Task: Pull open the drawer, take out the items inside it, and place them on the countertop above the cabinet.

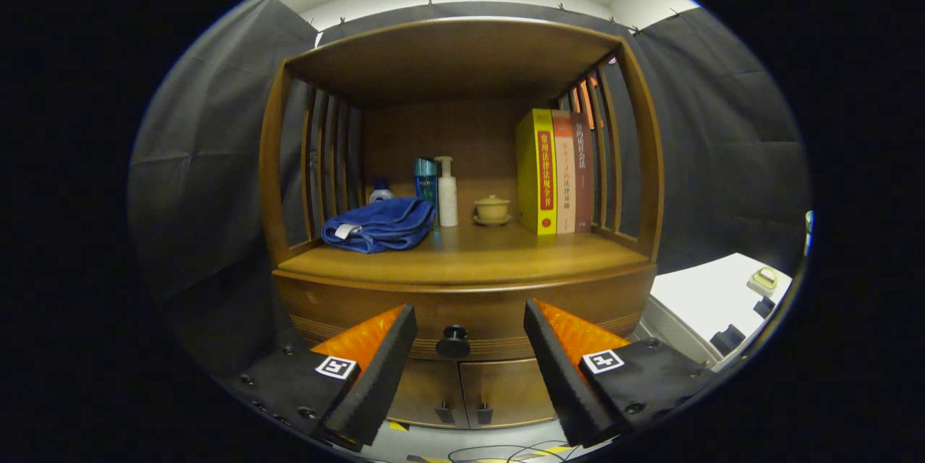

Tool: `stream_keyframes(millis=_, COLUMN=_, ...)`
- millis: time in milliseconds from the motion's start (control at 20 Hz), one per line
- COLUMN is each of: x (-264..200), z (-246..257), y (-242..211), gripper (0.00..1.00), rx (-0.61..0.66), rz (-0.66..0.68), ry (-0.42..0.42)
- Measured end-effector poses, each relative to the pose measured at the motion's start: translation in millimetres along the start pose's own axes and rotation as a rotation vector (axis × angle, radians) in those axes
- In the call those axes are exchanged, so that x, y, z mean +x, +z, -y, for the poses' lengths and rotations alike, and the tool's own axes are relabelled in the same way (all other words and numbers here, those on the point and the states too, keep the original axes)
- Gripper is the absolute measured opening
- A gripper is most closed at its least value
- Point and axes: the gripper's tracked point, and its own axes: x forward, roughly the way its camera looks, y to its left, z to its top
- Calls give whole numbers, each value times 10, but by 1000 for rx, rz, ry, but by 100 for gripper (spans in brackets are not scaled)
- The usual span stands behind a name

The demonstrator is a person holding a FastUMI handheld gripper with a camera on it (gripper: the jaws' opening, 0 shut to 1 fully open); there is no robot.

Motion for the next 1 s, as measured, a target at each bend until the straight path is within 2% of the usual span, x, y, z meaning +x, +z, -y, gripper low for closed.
stream_keyframes(millis=300, x=425, z=-6, y=-508, gripper=98, rx=-1, rz=-91, ry=-17)
stream_keyframes(millis=650, x=722, z=-94, y=-809, gripper=97, rx=2, rz=-150, ry=-17)
stream_keyframes(millis=750, x=811, z=-125, y=-858, gripper=91, rx=2, rz=-161, ry=-21)
stream_keyframes(millis=950, x=912, z=-154, y=-913, gripper=70, rx=2, rz=-169, ry=-27)
stream_keyframes(millis=1000, x=923, z=-171, y=-932, gripper=61, rx=11, rz=-173, ry=-27)
